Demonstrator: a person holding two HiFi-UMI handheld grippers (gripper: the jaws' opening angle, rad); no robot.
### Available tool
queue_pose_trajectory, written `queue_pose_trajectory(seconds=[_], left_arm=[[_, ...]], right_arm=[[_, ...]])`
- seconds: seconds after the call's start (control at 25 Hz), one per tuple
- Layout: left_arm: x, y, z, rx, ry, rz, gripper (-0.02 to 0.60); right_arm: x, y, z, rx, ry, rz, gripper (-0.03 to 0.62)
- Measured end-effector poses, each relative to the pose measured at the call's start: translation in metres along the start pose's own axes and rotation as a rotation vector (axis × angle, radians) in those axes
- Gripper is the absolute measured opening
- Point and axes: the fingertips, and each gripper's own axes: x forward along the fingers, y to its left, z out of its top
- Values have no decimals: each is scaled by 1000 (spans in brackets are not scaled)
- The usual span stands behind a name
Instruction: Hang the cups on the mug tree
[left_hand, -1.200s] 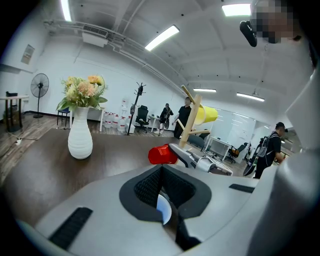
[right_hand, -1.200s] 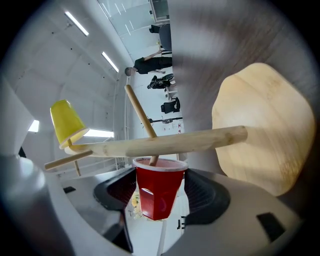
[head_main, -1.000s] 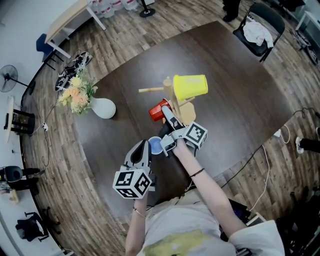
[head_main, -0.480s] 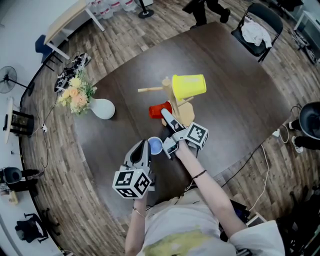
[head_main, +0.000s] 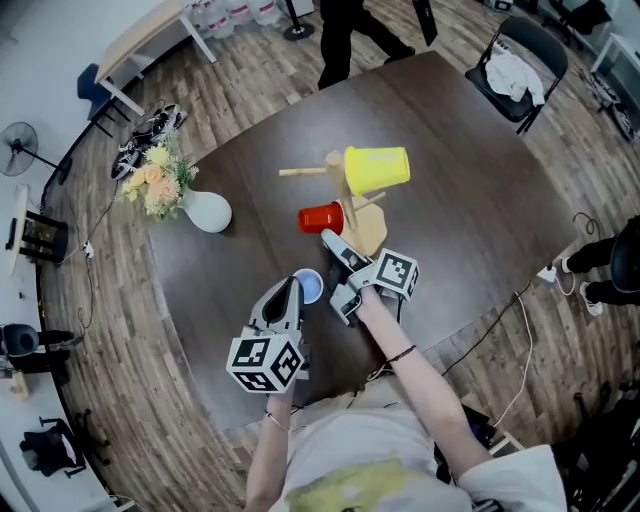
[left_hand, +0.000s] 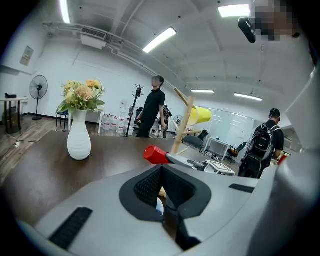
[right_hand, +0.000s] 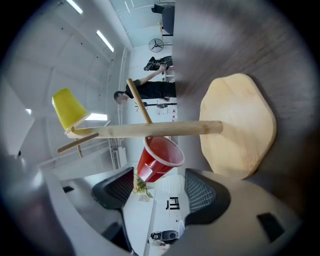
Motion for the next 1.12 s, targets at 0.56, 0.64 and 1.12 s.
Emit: queue_pose_trajectory(seconds=[0.56, 0.64, 1.12], left_arm=[[-18, -11, -13, 9, -42, 25, 15], [-23, -10, -15, 6, -50, 31, 15], [-47, 12, -44, -4, -42, 38, 15]], right_arm=[[-26, 24, -23, -409, 163, -74, 31], [-31, 25, -30, -482, 200, -85, 25], [-54, 29, -73, -943, 376, -150, 20]])
